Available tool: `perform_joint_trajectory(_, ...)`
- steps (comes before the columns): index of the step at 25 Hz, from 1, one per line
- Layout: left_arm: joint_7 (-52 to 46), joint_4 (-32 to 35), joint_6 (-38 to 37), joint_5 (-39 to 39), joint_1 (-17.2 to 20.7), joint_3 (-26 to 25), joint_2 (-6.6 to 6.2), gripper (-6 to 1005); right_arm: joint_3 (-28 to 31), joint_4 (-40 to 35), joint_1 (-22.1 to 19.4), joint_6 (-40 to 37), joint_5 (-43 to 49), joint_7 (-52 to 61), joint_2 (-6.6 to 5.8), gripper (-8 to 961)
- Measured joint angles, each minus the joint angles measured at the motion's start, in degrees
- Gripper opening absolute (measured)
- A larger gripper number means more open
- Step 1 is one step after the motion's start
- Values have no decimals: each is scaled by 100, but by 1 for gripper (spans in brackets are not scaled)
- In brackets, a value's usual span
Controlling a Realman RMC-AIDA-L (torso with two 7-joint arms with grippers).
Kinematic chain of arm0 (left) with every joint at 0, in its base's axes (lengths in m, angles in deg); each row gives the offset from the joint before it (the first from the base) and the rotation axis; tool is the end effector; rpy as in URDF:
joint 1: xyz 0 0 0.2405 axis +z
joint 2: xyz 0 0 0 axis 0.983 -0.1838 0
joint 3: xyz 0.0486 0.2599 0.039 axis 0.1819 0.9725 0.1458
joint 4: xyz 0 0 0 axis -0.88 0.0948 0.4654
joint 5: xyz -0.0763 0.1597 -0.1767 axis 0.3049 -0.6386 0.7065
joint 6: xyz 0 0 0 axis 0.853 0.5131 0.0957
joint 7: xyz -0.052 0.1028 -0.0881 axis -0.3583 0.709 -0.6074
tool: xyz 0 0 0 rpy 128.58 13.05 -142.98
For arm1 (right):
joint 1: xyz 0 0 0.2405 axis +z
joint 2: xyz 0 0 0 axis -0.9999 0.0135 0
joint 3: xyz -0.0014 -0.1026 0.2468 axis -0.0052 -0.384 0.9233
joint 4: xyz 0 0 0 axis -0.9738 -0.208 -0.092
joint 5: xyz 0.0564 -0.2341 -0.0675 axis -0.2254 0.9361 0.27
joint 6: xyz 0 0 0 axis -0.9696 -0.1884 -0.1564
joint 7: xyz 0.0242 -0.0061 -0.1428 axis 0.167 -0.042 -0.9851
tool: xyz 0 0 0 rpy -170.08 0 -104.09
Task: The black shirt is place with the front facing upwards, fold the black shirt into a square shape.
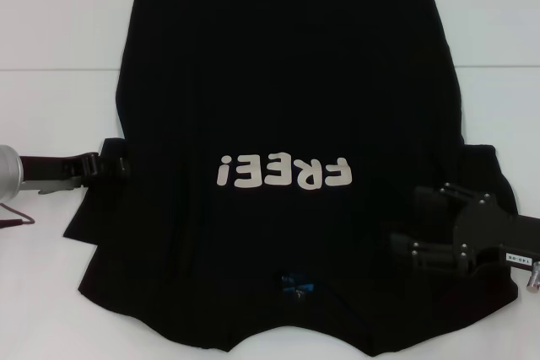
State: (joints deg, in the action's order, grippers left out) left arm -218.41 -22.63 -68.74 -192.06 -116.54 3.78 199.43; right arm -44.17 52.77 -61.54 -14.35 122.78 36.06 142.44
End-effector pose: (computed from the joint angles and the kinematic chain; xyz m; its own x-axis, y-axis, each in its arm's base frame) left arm -0.3534 0.4327 0.0305 0.1878 0.8248 0.5333 0.9603 -0.0401 -0.2762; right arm 0.3394 0.3447 -0.0215 0.8457 -0.2288 -0.4822 -0.4110 -0.8554 -0.3151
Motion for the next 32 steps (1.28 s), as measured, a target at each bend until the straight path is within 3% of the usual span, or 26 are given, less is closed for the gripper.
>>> perform_joint_trajectory(9, 17, 41, 34, -40, -1, 142, 15, 446, 0, -13, -4, 0, 0, 0, 3, 928)
perform_joint_trajectory(18, 42, 44, 40, -51, 8, 143, 14, 244, 0, -14, 6, 0, 0, 0, 2, 928)
perform_joint_trajectory(23, 73, 44, 59, -54, 5, 131, 11, 13, 0, -3, 9, 4, -8, 0, 2, 928)
perform_joint_trajectory(32, 50, 206, 97, -449, -55, 114, -71, 3, 0, 37, 9, 44, -6, 0, 2, 928)
